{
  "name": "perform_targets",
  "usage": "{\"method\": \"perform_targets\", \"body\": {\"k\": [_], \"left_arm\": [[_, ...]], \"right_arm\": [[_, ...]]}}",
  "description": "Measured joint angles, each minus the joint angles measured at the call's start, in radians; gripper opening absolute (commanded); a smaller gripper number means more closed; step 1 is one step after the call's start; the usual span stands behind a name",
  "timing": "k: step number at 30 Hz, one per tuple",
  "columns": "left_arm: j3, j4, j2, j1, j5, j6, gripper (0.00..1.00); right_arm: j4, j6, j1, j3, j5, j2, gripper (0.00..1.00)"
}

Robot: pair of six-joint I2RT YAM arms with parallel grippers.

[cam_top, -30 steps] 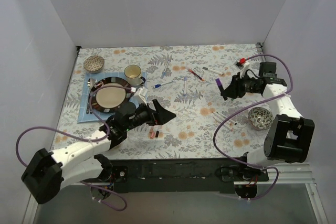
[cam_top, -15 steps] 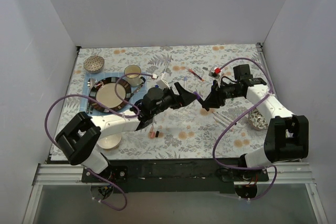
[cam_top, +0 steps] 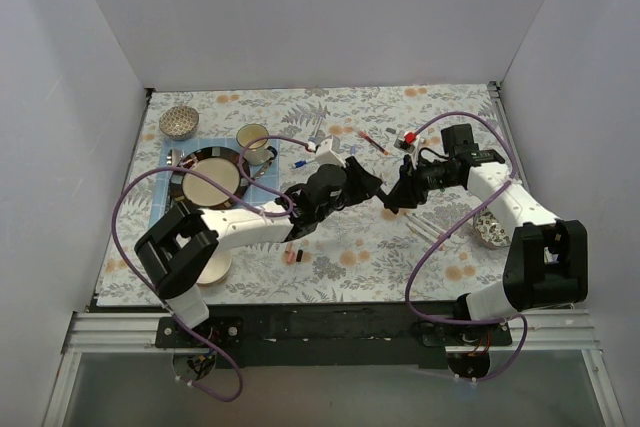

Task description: Open the pen caps

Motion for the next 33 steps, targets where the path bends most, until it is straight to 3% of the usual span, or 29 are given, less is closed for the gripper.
{"method": "perform_targets", "body": {"k": [8, 9, 12, 13, 16, 24, 33], "left_arm": [[0.045, 0.001, 0.039, -0.003, -0.019, -0.008, 0.0], [0.047, 0.002, 0.039, -0.005, -0.023, -0.004, 0.0], [0.044, 0.011, 0.039, -0.005, -0.022, 0.003, 0.0], [0.04, 0.024, 0.039, -0.005, -0.018, 0.013, 0.0], [-0.008, 0.103, 0.027, -0.005, 0.023, 0.064, 0.0], [-0.122, 0.333, 0.023, 0.001, 0.299, 0.2, 0.0], [-0.16, 0.509, 0.002, 0.007, 0.381, 0.305, 0.0]], "right_arm": [[0.005, 0.0, 0.009, -0.01, 0.025, -0.002, 0.01], [0.005, 0.0, 0.011, -0.01, 0.025, -0.003, 0.01], [0.007, 0.0, 0.012, -0.01, 0.023, -0.004, 0.29], [0.006, 0.0, 0.012, -0.01, 0.022, -0.004, 0.47], [0.004, -0.001, 0.013, -0.011, -0.008, -0.004, 0.61], [-0.016, -0.026, 0.019, -0.011, -0.172, 0.036, 0.62], [-0.09, -0.095, 0.032, -0.011, -0.335, 0.089, 0.57]]}}
